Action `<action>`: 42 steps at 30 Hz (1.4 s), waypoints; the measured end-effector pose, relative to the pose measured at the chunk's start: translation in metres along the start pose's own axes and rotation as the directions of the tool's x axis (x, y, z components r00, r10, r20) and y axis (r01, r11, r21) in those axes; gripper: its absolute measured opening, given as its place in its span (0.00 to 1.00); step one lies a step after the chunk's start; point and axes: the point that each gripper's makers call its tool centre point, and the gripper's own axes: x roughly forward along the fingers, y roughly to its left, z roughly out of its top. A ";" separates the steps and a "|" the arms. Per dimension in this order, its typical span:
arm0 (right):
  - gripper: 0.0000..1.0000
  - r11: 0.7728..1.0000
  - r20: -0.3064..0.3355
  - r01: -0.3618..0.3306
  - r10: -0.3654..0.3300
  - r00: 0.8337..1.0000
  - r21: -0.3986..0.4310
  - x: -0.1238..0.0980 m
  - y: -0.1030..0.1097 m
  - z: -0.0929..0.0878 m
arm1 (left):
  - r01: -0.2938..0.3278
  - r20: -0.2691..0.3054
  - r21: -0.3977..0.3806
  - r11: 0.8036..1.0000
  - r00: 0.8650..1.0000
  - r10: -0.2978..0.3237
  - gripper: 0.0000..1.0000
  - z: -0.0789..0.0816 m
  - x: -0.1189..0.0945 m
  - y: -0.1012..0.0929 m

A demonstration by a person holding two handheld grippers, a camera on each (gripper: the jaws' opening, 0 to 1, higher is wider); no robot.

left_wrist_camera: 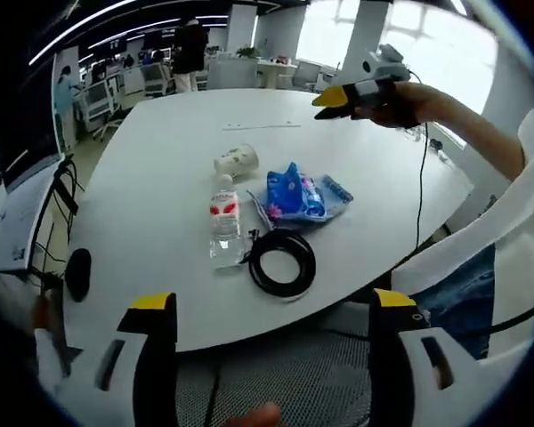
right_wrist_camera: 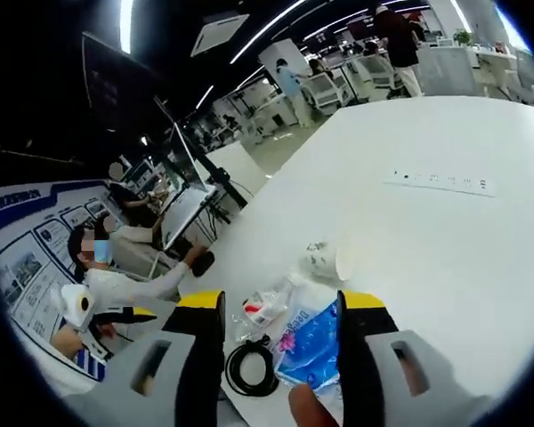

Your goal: Arrange the tabletop items into an orderly group along one side of the table until the central work area is clear of visible clutter.

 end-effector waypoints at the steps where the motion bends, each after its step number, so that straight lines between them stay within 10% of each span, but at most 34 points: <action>1: 0.49 0.999 -0.011 -0.026 0.026 1.000 -0.019 0.006 0.003 0.000 | -0.010 -0.013 0.004 1.000 1.000 0.010 0.91 -0.002 0.000 0.000; 9: 0.46 0.994 -0.147 -0.088 0.077 0.986 -0.068 0.044 -0.014 -0.016 | -0.049 0.012 -0.042 0.998 0.999 0.049 0.91 0.007 -0.002 -0.008; 19: 0.41 0.994 -0.138 -0.060 0.047 0.989 -0.092 0.091 -0.053 0.001 | -0.094 -0.030 -0.078 0.993 0.995 0.092 0.90 -0.001 -0.003 -0.015; 42: 0.33 0.987 -0.169 -0.148 0.157 0.973 0.064 0.139 -0.068 -0.021 | -0.181 -0.069 -0.136 0.974 0.982 0.173 0.90 0.013 0.011 -0.021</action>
